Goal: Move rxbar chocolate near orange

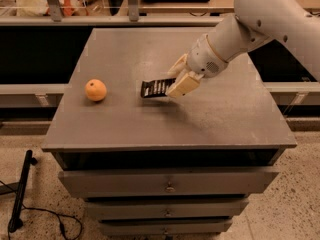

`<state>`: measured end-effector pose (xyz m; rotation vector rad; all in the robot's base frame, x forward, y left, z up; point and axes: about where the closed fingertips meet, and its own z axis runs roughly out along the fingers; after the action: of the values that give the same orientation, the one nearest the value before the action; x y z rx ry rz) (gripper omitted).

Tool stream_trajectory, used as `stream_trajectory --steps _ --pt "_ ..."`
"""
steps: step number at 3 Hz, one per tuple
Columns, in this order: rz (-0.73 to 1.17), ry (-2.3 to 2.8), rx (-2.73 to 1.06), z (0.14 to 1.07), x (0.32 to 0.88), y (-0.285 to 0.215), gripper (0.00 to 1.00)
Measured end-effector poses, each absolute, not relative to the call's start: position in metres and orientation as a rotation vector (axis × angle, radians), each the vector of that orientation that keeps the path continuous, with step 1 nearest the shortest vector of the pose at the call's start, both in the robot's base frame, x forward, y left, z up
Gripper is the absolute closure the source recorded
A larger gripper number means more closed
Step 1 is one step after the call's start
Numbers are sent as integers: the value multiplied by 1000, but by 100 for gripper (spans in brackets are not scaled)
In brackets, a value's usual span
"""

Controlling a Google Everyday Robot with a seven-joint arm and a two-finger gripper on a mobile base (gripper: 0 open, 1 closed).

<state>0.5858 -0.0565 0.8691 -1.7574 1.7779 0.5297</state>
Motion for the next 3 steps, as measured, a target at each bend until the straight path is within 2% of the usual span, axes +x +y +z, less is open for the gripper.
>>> stream_trajectory --steps 2,3 --pt "557 1779 -1733 870 585 -56 100" --pt "621 1735 -1716 883 578 -40 100"
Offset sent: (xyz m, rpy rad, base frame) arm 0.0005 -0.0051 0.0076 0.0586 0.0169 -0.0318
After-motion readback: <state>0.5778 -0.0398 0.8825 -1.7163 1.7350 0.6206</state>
